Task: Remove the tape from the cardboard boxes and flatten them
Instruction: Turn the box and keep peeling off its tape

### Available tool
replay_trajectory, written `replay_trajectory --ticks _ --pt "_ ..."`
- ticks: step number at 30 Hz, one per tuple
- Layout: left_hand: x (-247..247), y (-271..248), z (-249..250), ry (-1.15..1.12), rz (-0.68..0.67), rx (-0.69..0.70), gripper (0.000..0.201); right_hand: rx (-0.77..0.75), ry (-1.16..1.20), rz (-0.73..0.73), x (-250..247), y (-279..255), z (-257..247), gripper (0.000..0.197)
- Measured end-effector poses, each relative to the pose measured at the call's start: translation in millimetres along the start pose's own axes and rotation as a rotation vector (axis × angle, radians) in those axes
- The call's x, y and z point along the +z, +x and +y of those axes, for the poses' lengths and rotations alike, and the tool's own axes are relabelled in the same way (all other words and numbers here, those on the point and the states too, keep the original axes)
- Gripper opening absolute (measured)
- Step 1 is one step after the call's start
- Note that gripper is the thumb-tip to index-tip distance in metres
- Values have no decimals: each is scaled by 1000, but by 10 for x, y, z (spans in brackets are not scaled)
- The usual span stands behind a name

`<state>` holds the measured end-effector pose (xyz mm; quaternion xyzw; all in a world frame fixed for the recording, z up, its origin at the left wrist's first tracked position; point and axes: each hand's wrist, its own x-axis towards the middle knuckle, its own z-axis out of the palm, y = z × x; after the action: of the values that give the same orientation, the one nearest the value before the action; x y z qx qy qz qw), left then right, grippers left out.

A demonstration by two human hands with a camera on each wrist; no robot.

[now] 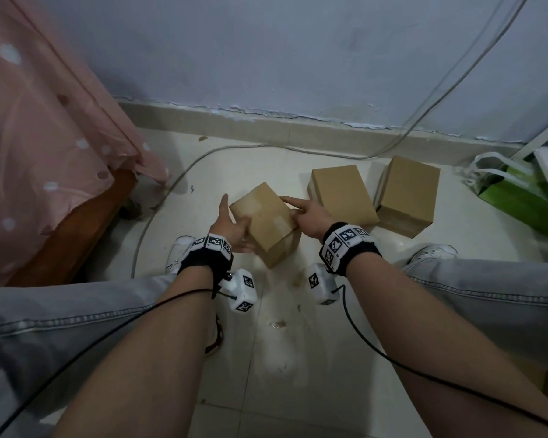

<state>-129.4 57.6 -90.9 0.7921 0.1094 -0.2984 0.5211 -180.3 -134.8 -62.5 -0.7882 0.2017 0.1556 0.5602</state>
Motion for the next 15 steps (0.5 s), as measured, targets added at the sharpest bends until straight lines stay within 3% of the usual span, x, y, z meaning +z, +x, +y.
replay_trajectory --ticks 3,6,8,11,15 --pt "25 29 -13 148 70 31 44 90 -114 110 -7 74 53 40" --pt "19 44 41 366 159 40 55 240 -231 197 2 188 80 55" --pt "18 45 48 402 163 14 61 181 -235 196 27 225 56 55" --pt "31 24 -5 266 84 36 78 58 -292 168 74 225 40 48" --pt "66 85 -56 267 -27 31 71 18 -166 253 30 202 53 35"
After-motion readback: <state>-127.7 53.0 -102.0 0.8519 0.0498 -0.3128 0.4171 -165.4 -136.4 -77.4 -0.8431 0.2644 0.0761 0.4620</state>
